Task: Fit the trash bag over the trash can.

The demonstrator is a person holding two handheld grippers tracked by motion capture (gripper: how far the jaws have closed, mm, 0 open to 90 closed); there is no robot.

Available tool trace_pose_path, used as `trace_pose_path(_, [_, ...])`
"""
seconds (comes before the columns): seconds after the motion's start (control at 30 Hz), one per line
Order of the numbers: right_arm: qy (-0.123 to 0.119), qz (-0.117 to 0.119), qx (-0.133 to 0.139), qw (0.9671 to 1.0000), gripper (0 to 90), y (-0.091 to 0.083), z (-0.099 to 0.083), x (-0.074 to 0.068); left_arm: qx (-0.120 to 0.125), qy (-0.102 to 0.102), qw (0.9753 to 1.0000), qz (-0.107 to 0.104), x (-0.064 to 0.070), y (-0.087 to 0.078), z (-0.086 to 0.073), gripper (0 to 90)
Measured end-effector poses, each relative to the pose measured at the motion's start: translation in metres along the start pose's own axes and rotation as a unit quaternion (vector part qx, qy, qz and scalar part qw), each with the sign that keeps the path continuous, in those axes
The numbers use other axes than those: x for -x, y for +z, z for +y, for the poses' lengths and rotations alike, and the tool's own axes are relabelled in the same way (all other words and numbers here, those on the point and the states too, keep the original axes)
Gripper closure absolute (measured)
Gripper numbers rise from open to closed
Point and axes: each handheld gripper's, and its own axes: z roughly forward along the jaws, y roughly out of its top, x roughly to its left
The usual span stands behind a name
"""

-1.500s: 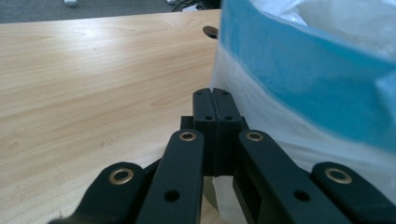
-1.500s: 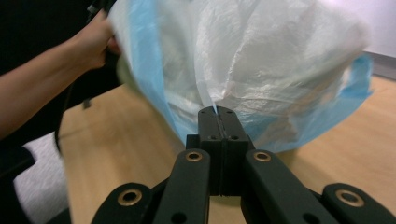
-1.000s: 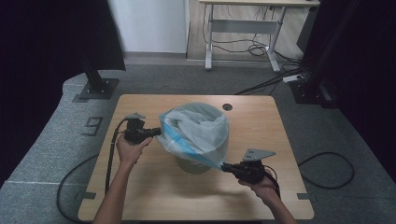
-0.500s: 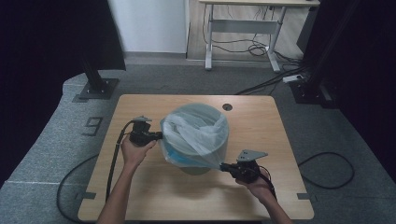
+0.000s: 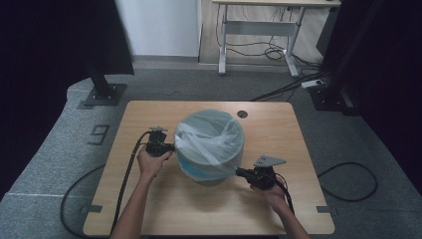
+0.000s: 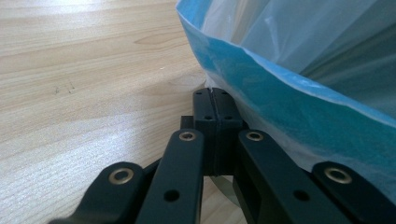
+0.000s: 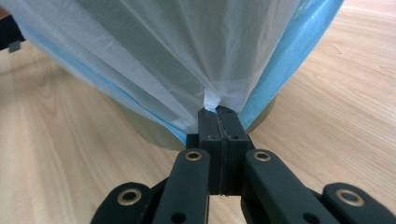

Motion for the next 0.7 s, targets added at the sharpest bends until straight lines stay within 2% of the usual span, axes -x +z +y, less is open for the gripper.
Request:
trace_pose_path(0.17, [-0.002, -0.011, 0.003, 0.9999, 88.7, 0.003, -0.001, 0.003, -0.004, -0.001, 0.9999, 0.012, 0.000, 0.005, -0.002, 90.0])
trace_pose_path(0.23, [-0.003, -0.018, 0.002, 0.9998, 88.7, 0.006, -0.002, 0.004, -0.004, -0.005, 0.9999, 0.008, -0.001, 0.008, -0.004, 90.0])
trace_pose_path(0.37, [-0.002, -0.020, 0.007, 0.9998, 88.2, 0.004, -0.001, 0.005, 0.006, 0.007, 0.9998, 0.018, 0.003, 0.004, -0.006, 88.8])
trace_pose_path(0.4, [0.000, -0.023, 0.011, 0.9997, 85.2, 0.003, -0.001, 0.004, 0.013, 0.007, 0.9997, 0.019, 0.003, 0.001, -0.007, 85.3])
trace_pose_path(0.47, [0.003, -0.031, 0.024, 0.9992, 73.2, -0.001, 0.000, 0.003, 0.029, 0.010, 0.9991, 0.029, 0.003, -0.006, -0.008, 76.7])
trace_pose_path(0.57, [0.006, -0.046, 0.055, 0.9974, 60.0, -0.011, 0.003, 0.002, 0.054, 0.014, 0.9976, 0.040, 0.004, -0.022, -0.012, 63.1])
trace_pose_path(0.7, [0.021, -0.055, 0.098, 0.9935, 50.9, -0.027, 0.005, 0.003, 0.076, 0.023, 0.9958, 0.046, 0.005, -0.043, -0.018, 49.4])
